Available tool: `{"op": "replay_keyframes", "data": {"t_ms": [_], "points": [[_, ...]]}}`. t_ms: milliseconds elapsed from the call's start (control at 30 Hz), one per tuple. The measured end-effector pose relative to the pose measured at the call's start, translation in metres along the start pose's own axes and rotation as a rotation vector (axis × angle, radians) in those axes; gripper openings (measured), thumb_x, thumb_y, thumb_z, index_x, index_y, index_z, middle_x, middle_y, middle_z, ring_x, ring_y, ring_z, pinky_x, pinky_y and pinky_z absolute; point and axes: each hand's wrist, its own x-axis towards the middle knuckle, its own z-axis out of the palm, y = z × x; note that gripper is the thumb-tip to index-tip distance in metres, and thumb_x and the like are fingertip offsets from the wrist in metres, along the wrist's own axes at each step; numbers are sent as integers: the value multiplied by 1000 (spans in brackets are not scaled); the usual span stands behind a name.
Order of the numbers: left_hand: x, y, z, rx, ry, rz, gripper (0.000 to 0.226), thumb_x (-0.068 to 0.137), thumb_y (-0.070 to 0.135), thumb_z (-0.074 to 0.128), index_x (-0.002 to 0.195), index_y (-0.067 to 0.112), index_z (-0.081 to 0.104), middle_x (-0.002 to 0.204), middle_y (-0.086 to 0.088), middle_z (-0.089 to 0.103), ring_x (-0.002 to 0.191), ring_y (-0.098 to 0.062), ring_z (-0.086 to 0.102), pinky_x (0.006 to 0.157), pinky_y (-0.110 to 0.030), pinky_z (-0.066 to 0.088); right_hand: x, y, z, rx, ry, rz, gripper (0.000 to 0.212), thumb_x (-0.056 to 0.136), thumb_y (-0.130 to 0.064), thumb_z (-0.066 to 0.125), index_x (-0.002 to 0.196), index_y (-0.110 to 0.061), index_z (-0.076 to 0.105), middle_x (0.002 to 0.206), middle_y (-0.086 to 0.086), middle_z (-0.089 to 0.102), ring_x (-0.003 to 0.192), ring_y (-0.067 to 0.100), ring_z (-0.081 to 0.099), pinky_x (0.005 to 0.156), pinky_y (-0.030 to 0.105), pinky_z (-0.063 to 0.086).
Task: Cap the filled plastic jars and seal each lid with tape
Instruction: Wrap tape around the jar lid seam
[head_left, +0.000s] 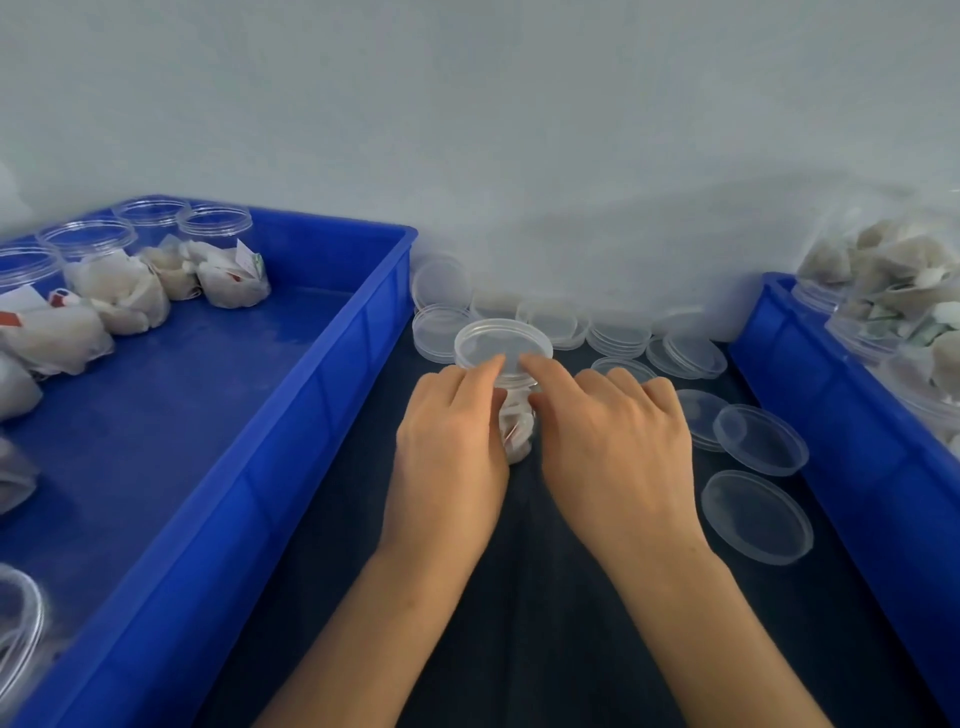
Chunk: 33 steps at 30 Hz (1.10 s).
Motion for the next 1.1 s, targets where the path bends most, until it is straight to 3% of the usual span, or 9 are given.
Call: {"op": "replay_keyframes", "data": {"t_ms": [233, 367, 500, 600, 800, 900, 1000, 1067, 1100], "points": [[0, 2, -2, 56, -30, 5, 42, 87, -1, 81, 128, 5, 72, 103, -8, 72, 94, -23, 65, 78, -28, 48, 1, -2, 0, -24, -3, 13, 44, 79, -6, 77, 118, -23, 70, 60, -4, 46, 59, 25, 43, 67, 37, 24], [1, 0, -1, 63, -2, 23, 35, 92, 3, 77, 126, 4, 73, 100, -8, 72, 89, -23, 65, 73, -34, 54, 2, -6, 1, -41, 10, 35, 38, 76, -3, 75, 110, -21, 72, 59, -2, 46, 58, 25, 41, 66, 37, 25], [1, 1, -1, 70, 32, 44, 30, 95, 11, 65, 122, 3, 74, 95, -9, 71, 85, -24, 64, 71, -32, 49, 4, -9, 1, -57, 31, 43, 27, 79, -4, 73, 101, -19, 71, 57, -2, 45, 56, 25, 39, 66, 37, 24], [1, -1, 1, 77, 24, 38, 25, 99, 11, 66, 122, 4, 73, 94, -9, 71, 85, -24, 63, 70, -35, 52, 6, -10, 0, -65, 45, 43, 23, 79, -3, 69, 98, -17, 70, 56, -1, 44, 55, 25, 38, 65, 37, 24], [2, -5, 2, 50, 45, 54, 29, 100, 23, 56, 119, 9, 72, 95, -4, 68, 87, -22, 62, 70, -37, 54, 8, -13, -3, -93, 12, 51, 18, 76, -2, 68, 85, -17, 61, 53, -1, 41, 53, 24, 33, 64, 37, 22], [4, -18, 5, -17, 49, -41, 31, 100, 29, 65, 130, 19, 66, 107, 4, 59, 102, -15, 56, 84, -22, 50, 8, -13, -2, -91, 12, 55, 13, 83, -7, 69, 85, -18, 61, 53, -2, 41, 52, 24, 35, 64, 36, 22], [9, -41, 12, -179, -79, -181, 67, 99, 46, 64, 159, 28, 40, 143, 13, 45, 134, 1, 40, 102, -1, 29, 8, -13, -2, -77, 24, 63, 11, 87, -12, 71, 85, -18, 62, 53, -2, 43, 53, 24, 37, 64, 37, 22], [10, -51, 16, -395, -261, -250, 75, 103, 53, 58, 166, 31, 24, 155, 26, 43, 143, 11, 37, 107, -4, 30, 8, -13, -1, -71, 24, 62, 12, 85, -10, 72, 86, -18, 64, 53, -1, 44, 53, 24, 37, 63, 37, 22], [9, -54, 18, -485, -310, -266, 68, 103, 56, 55, 163, 33, 30, 150, 27, 52, 139, 9, 46, 106, -10, 38, 8, -13, 0, -71, 26, 61, 12, 84, -9, 72, 86, -18, 64, 53, -1, 44, 53, 24, 38, 63, 37, 23]]}}
